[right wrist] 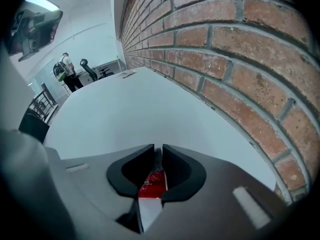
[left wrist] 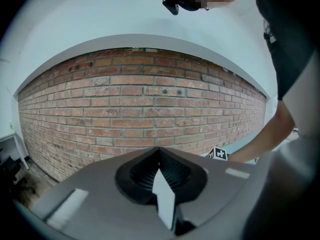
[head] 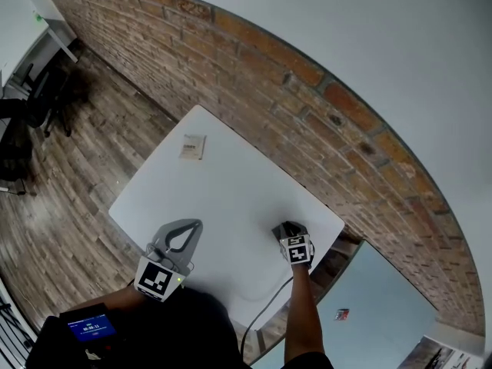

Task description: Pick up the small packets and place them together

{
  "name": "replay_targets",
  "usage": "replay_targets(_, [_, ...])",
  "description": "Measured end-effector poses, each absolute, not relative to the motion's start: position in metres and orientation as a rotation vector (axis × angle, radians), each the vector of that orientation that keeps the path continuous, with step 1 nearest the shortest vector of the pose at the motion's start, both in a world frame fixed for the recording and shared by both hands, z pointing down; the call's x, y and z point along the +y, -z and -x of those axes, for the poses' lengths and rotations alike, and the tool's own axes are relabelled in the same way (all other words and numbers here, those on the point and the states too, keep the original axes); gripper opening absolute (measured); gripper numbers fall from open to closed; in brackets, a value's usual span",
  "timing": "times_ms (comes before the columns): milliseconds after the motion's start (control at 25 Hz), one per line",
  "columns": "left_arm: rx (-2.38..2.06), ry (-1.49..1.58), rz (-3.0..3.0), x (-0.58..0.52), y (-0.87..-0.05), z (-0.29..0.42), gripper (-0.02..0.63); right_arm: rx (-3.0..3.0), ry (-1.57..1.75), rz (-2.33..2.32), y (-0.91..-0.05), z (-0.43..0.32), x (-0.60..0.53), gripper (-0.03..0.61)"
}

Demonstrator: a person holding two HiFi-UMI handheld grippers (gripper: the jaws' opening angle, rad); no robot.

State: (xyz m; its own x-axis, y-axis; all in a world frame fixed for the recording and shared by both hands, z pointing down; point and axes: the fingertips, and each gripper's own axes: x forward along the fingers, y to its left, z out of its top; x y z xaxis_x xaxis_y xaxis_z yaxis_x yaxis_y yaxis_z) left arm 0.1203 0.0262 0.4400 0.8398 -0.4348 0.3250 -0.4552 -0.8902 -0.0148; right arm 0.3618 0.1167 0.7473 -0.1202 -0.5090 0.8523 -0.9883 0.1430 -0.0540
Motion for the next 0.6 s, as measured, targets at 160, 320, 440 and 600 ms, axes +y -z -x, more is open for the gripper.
replay_targets(160, [-0.723,-0.464,-2.955,0.026,-0.434,-0.121,0.0,-1.72,-0.854,-1.476,-0.743,-0.364,0.119,0.031])
replay_targets(320, [-0.714,-0.458,-2.962,0.029,-0.433,-0.12,0.0,-1.73,-0.831,-1.514,-0.735,-0.367,0.122,0.015])
replay_targets(440, [-0.708,-0.45,-2.969,0.031,-0.431,-0.118,0.0,-1.727,-0.826,-1.54,-0.729,-0.368,0.125,0.009])
replay_targets(600, [-0.704,-0.443,-2.967,0.032,-0.43,-0.113,0.0,-1.728,-0.819,-1.596,-0.719,-0.368,0.129,0.005])
